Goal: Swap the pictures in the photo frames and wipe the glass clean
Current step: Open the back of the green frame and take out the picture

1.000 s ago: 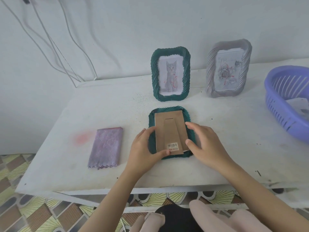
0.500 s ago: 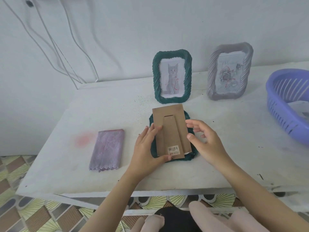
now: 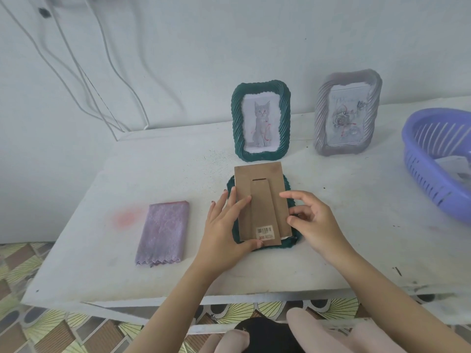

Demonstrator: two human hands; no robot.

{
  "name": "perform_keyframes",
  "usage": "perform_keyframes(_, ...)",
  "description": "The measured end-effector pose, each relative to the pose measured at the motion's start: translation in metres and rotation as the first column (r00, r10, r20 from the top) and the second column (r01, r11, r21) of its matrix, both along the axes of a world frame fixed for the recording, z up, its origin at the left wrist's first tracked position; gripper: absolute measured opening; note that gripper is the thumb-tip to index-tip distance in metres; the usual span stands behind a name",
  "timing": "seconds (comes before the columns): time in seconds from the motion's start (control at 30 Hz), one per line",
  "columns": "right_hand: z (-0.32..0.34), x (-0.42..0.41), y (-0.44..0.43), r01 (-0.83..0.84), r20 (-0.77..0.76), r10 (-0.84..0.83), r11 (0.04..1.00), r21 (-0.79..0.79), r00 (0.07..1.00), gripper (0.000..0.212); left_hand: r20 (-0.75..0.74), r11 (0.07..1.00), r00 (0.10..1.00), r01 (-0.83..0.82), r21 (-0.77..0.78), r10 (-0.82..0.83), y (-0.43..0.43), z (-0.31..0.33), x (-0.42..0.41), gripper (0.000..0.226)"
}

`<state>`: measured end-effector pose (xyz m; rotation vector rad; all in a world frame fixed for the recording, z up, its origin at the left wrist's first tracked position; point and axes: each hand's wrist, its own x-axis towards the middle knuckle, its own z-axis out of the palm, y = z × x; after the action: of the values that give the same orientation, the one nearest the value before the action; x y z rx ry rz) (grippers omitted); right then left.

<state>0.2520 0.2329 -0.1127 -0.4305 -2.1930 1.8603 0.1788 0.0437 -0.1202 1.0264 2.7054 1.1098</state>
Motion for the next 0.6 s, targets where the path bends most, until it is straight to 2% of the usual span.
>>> perform_keyframes(0.13,-0.0019,-0.0008,0.0015,-0.012,-0.002,0.011,1.000,-0.023,1.000,0.055,-0.069,1.000,0.998,0.013,-0.025,-0.015,0.0003,-0.0013,-0.0002,0.083)
perform_keyframes(0.37,-0.0023,0.0001,0.0029,-0.038,-0.029,0.037,0.999,-0.036,0.999,0.058,-0.009,1.000,1.000,-0.018,0.011,0.018,0.0004,-0.0035,0.0004,0.084)
perform_keyframes(0.5,-0.0050,-0.0003,0.0030,-0.030,-0.034,0.030,0.999,0.010,0.999,0.058,0.016,1.000,1.000,-0.014,0.028,0.013,0.0011,-0.0023,0.0010,0.083)
perform_keyframes(0.6,-0.0063,-0.0019,-0.0005,-0.056,-0.064,0.059,0.997,0.043,0.996,0.066,0.007,1.000,1.000,-0.008,0.018,0.008,0.0011,-0.0027,0.0014,0.082)
